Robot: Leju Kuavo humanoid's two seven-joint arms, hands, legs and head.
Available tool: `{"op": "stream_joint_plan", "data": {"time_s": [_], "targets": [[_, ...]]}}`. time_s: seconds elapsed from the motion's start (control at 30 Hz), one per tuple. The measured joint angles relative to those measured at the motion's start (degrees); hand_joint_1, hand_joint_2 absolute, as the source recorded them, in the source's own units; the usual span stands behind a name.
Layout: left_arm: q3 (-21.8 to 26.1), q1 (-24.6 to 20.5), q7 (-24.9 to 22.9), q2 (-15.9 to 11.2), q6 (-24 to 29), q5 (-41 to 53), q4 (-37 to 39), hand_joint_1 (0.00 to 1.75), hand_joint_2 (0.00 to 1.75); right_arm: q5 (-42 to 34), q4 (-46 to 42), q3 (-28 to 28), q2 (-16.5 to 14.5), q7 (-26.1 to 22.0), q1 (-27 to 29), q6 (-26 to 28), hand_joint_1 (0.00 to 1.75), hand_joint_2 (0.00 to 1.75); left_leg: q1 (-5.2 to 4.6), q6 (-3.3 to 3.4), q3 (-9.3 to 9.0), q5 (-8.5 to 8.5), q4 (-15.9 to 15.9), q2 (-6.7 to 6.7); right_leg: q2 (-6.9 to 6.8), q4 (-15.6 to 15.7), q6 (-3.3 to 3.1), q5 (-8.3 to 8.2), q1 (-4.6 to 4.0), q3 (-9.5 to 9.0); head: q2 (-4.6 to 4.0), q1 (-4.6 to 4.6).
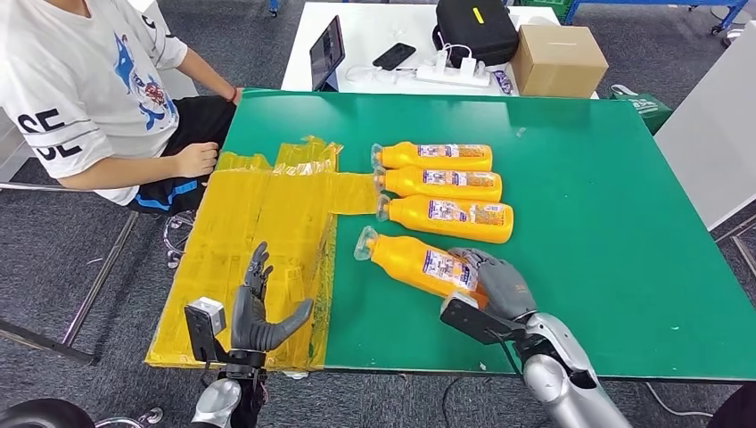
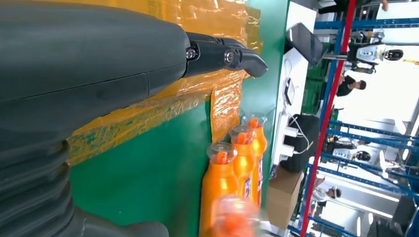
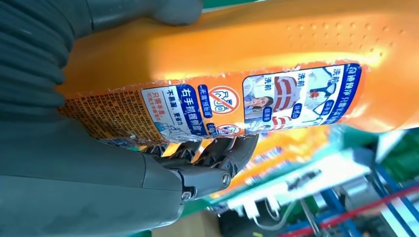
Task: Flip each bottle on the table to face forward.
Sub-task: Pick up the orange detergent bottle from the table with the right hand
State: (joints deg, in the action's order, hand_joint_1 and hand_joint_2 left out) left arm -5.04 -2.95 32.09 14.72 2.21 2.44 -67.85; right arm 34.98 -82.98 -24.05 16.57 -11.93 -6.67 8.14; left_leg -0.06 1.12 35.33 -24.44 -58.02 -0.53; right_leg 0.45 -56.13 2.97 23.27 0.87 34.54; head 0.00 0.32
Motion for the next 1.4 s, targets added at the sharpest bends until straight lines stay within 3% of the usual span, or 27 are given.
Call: {"op": "stream_joint_plan", "data": {"time_s": [0.3, 0.37, 0.5, 0.6, 0.67, 0.93, 1.4], "targets": [[0.0, 0.6, 0.0, 0.0, 0.0, -0.2, -0.8, 0.0, 1.75, 0.0, -3.1, 3.3, -3.2, -1.0, 1.7, 1.0, 1.75, 1.75, -0.06, 0.01, 0.11, 0.0, 0.0, -0.06, -0.05, 0.0, 0.0, 0.01, 0.08, 0.01, 0.0, 0.03], [0.0, 0.7, 0.0, 0.0, 0.1, -0.5, -1.0, 0.0, 1.75, -0.8, -3.8, 4.3, -4.5, -4.5, 2.0, 5.2, 1.75, 1.75, -0.06, 0.01, 0.14, 0.0, 0.0, -0.05, -0.04, 0.0, 0.01, 0.0, 0.08, 0.03, 0.0, 0.04], [-0.5, 1.0, -0.1, 0.0, 0.3, -2.2, -1.6, 0.0, 1.75, -2.3, -8.1, 7.7, -9.6, -13.5, 2.2, 19.1, 1.75, 1.75, -0.04, 0.01, 0.13, 0.01, 0.0, 0.0, -0.02, 0.0, 0.0, 0.0, 0.05, 0.1, 0.0, 0.01], [-1.8, 0.5, -0.6, 0.0, 0.2, -4.4, -1.7, 0.0, 1.75, -1.3, -11.5, 9.2, -12.9, -17.4, 2.3, 27.8, 1.75, 1.75, 0.0, 0.0, 0.13, 0.01, 0.0, -0.02, -0.03, 0.0, 0.0, 0.01, 0.0, 0.11, 0.0, 0.02], [-2.7, 0.1, -0.9, 0.0, -0.3, -5.8, -1.7, 0.0, 1.75, -2.1, -13.0, 10.1, -14.5, -19.5, 2.6, 30.5, 1.75, 1.75, 0.01, 0.0, 0.13, 0.01, 0.0, -0.01, -0.02, 0.0, 0.0, 0.01, 0.0, 0.1, 0.0, 0.03], [-6.4, 0.0, -1.1, -0.1, -1.8, -7.0, -4.8, 0.0, 1.75, -10.7, -13.2, 12.2, -20.2, -26.8, 6.7, 26.6, 1.75, 1.75, -0.03, 0.01, 0.16, 0.0, 0.0, -0.03, -0.03, 0.0, 0.0, 0.01, 0.05, 0.1, 0.0, 0.03], [-9.2, 2.2, -2.3, -0.4, -6.4, -9.1, -9.9, 0.0, 1.75, -15.0, 0.2, 9.2, -26.3, -27.7, 9.4, 13.5, 1.75, 1.75, -0.01, 0.0, 0.17, 0.0, 0.0, -0.02, -0.03, 0.0, -0.01, 0.02, 0.02, 0.12, 0.0, 0.04]]}}
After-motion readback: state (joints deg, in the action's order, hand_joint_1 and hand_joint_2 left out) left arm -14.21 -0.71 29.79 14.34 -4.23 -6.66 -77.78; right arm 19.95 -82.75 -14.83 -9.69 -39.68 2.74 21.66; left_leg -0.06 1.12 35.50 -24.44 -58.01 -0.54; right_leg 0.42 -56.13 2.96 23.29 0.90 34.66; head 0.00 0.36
